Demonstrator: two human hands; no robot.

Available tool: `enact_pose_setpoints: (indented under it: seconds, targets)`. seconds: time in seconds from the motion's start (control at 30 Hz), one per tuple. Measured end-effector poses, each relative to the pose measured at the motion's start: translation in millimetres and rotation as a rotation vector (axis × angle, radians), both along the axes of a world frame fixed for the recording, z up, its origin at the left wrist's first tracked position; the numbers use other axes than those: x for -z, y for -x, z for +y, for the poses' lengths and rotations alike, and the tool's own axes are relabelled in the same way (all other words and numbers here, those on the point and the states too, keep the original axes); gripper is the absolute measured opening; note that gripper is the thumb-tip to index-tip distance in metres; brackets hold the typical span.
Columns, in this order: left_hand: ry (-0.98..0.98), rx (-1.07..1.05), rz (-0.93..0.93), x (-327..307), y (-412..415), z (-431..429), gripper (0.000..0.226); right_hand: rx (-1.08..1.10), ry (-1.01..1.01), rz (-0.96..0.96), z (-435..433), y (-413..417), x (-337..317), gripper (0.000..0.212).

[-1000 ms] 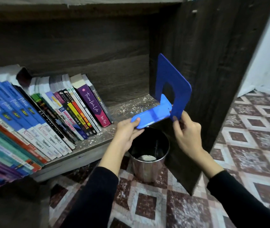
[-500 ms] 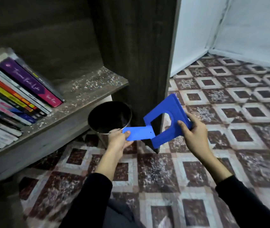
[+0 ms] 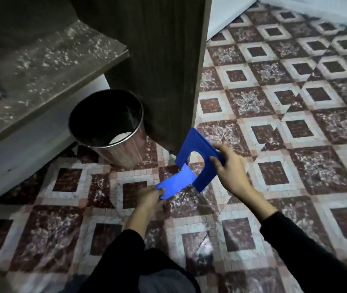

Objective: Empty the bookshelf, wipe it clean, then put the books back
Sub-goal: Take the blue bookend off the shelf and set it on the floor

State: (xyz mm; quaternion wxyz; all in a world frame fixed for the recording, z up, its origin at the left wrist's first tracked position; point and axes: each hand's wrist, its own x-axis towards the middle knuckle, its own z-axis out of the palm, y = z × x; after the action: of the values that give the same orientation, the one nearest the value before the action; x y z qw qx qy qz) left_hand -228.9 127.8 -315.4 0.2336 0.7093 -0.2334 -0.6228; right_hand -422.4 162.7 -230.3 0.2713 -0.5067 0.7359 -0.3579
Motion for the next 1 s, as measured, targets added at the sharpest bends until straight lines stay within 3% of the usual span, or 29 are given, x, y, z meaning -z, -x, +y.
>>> enact_pose_setpoints:
  seconds: [0.07, 0.17, 0.3, 0.47, 0.57, 0.6, 0.73, 0.87, 1.0]
  targets:
    - [-0.028, 0.038, -0.005, 16, 4, 2, 0.009, -0.011, -0.031, 0.011, -4, 1, 10, 0.030]
    - [-0.029, 0.121, -0.044, 49, 11, 10, 0.028, -0.027, -0.060, 0.053, -12, 4, 26, 0.029]
    - [-0.047, 0.185, -0.092, 86, 22, 11, 0.033, 0.005, -0.078, 0.096, -18, 5, 50, 0.023]
    - [-0.083, 0.169, -0.031, 106, 43, 6, 0.021, 0.113, -0.037, 0.168, -16, 11, 69, 0.006]
    - [-0.080, 0.135, -0.049, 116, 52, 2, 0.008, 0.145, -0.028, 0.181, -18, 17, 77, 0.008]
    - [-0.067, 0.123, -0.070, 120, 53, 2, 0.001, 0.149, -0.029, 0.178, -18, 19, 80, 0.013]
    - [-0.020, 0.274, -0.261, 135, 52, 0, 0.017, 0.151, -0.024, 0.125, -19, 19, 91, 0.024]
    - [0.050, 0.263, -0.439, 135, 59, -1, 0.019, 0.152, -0.015, 0.092, -17, 16, 99, 0.026]
    - [0.088, 0.292, -0.481, 135, 63, 1, 0.019, 0.175, 0.018, 0.130, -14, 13, 106, 0.019]
